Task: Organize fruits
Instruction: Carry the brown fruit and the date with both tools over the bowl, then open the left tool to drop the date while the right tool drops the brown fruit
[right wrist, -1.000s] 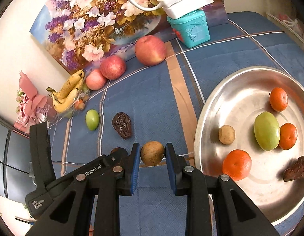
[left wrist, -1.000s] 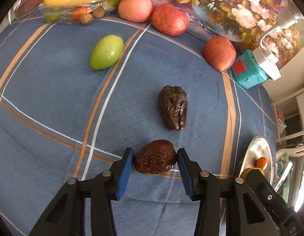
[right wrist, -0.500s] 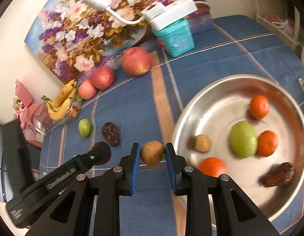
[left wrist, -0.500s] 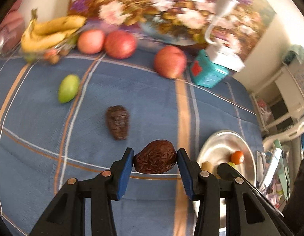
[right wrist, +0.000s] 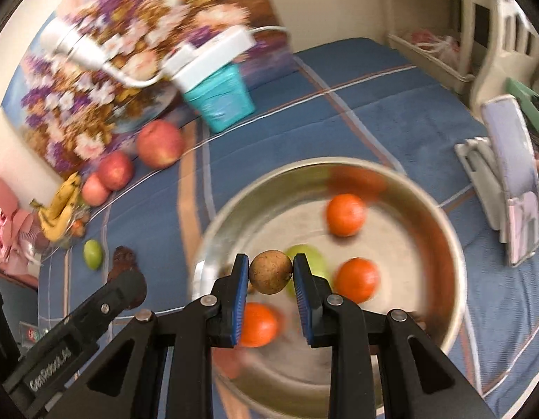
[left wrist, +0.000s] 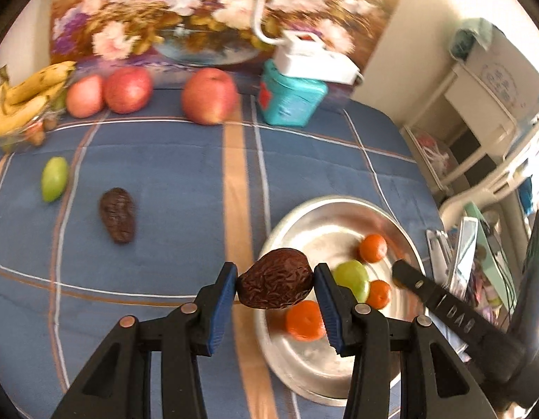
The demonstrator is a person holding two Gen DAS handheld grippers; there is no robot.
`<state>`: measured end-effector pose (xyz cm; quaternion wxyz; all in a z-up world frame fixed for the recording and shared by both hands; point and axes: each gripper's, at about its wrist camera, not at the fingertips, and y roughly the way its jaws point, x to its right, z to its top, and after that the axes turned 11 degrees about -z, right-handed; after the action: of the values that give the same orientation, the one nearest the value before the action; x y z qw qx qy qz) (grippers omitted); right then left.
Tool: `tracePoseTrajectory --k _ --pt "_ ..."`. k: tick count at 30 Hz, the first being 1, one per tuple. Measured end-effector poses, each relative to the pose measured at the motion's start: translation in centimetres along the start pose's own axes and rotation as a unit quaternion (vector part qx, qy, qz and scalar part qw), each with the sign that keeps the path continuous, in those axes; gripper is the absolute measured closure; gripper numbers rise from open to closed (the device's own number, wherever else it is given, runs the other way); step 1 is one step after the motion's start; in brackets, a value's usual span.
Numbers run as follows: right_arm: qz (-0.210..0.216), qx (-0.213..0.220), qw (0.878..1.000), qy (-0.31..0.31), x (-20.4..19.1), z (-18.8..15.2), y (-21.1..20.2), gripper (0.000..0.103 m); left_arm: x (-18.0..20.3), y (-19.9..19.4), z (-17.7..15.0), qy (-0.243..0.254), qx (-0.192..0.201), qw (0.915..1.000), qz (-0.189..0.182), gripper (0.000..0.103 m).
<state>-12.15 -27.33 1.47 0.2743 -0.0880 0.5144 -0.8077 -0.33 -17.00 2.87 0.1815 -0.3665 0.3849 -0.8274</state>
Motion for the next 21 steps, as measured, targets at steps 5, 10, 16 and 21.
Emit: tracePoseTrajectory --k 5,10,16,21 --pt "-0.045 0.004 0.998 0.038 4.4 0.9 0.0 0.076 1.5 1.6 -0.5 0.015 -0.014 0.9998 -0.006 0.055" --pt "-0.053 -0.006 0.997 0.057 6.6 1.3 0.7 0.076 1.7 2.8 -1.0 0.021 -0.025 0.9995 -0.002 0.055" --pt "-0.04 -0.024 0.998 0.044 6.2 1.3 1.8 0.076 1.6 3.5 -1.3 0.021 -0.034 0.9992 -0.002 0.054" --pt "-0.034 -0.026 0.998 0.038 5.6 1.2 2.0 0.075 1.6 3.6 -1.3 0.021 -0.038 0.999 -0.004 0.054"
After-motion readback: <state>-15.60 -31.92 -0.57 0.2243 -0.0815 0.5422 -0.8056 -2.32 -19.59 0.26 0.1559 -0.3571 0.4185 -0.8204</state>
